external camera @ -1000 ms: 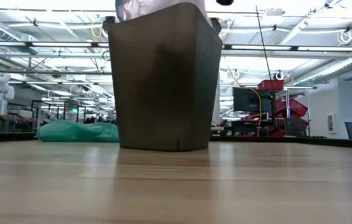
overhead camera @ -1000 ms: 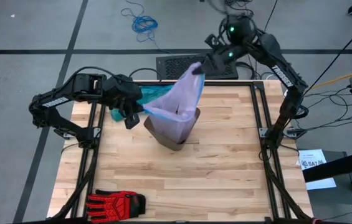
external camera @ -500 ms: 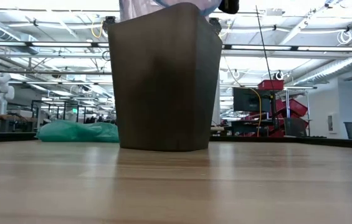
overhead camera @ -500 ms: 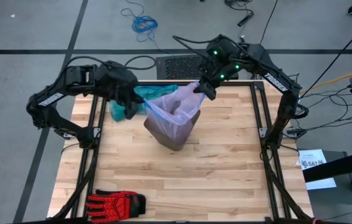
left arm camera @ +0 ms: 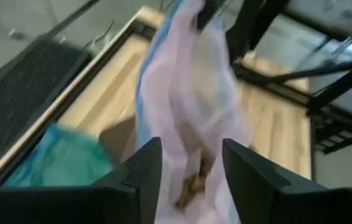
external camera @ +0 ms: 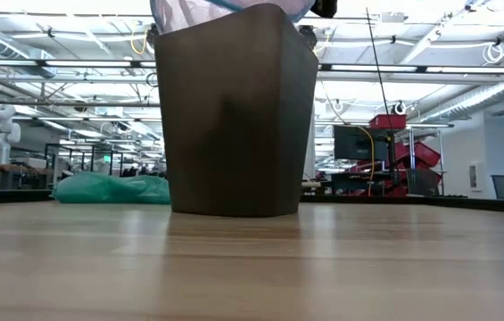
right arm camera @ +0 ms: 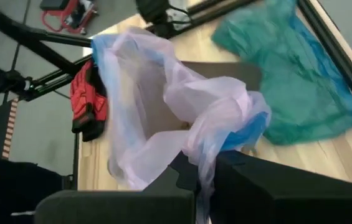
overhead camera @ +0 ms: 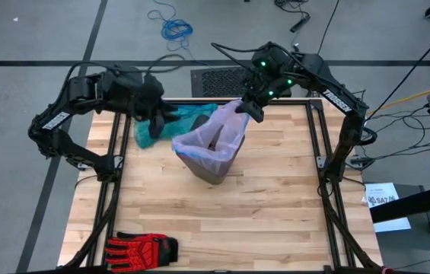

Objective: Place trash/remove bag and relplace
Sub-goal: Remove the pink trash bag from the black trash bin

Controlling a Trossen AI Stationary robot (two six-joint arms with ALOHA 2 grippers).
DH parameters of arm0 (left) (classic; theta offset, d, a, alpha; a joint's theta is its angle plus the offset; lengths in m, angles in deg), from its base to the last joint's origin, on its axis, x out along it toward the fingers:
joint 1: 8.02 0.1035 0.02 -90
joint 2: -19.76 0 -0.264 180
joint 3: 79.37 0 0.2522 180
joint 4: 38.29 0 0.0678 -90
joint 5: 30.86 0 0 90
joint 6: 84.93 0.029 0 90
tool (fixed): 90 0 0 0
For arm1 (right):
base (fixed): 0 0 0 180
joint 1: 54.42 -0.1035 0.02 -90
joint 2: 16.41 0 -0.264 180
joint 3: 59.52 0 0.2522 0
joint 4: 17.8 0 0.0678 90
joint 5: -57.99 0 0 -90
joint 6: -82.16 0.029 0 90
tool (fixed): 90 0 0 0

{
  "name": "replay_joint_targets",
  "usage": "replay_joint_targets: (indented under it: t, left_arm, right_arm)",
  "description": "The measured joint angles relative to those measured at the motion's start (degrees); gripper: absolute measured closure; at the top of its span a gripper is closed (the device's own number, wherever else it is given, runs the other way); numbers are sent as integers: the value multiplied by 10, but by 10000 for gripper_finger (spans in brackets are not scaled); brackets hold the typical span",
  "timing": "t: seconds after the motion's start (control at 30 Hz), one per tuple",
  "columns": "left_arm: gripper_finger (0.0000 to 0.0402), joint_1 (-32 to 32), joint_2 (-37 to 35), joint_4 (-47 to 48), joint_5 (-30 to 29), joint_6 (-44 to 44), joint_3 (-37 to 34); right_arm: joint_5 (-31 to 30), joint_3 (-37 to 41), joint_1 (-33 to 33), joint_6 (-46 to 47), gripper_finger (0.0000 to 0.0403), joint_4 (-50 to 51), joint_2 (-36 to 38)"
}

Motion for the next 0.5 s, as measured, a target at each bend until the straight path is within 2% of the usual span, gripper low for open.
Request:
replay_joint_targets:
  t: [0.13, 0.33, 0.5]
  left_arm:
    - [229, 32, 34, -62, 109, 32, 0]
    - [229, 71, 82, -132, 196, 65, -1]
    - [229, 91, 109, -152, 269, 83, 0]
  right_arm:
    - [24, 0, -17, -15, 403, -35, 0]
    - [44, 0, -51, -43, 403, -60, 0]
    - [45, 0, -69, -47, 403, -66, 0]
